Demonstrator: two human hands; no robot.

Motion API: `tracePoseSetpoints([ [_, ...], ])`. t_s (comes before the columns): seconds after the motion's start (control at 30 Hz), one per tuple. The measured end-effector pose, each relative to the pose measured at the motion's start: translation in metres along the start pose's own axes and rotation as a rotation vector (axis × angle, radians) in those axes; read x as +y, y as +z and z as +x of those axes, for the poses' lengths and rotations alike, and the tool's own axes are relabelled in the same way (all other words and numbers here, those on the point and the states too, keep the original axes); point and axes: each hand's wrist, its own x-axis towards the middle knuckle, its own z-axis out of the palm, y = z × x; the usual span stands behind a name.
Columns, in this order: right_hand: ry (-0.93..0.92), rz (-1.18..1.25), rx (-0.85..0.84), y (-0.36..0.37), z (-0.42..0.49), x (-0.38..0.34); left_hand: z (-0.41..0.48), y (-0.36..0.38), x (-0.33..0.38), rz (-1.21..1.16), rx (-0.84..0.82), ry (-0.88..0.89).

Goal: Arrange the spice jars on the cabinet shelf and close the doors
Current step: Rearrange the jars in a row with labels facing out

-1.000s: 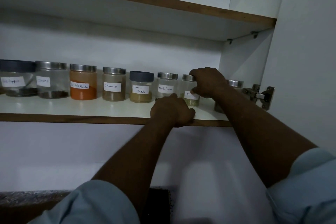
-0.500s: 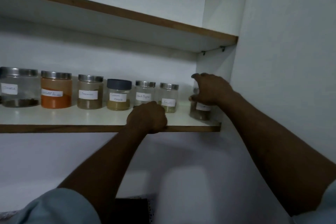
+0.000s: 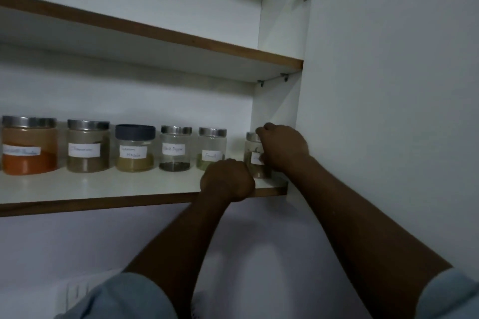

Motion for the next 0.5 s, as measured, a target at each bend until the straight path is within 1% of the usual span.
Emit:
tracePoseSetpoints([
  [0.07,-0.002,0.020,0.005,0.003,0.005,-0.002,0.001,0.002,-0.001,-0.018,0.016,0.015],
  [0.2,0.003,0.045,0.008,0.010,0.017,-0.008,0.004,0.000,-0.001,-0.060,-0.021,-0.076],
  [0.5,0.022,0.040,-0.008,0.020,0.040,-0.008,0.008,0.000,0.000,-0.035,-0.062,-0.128],
])
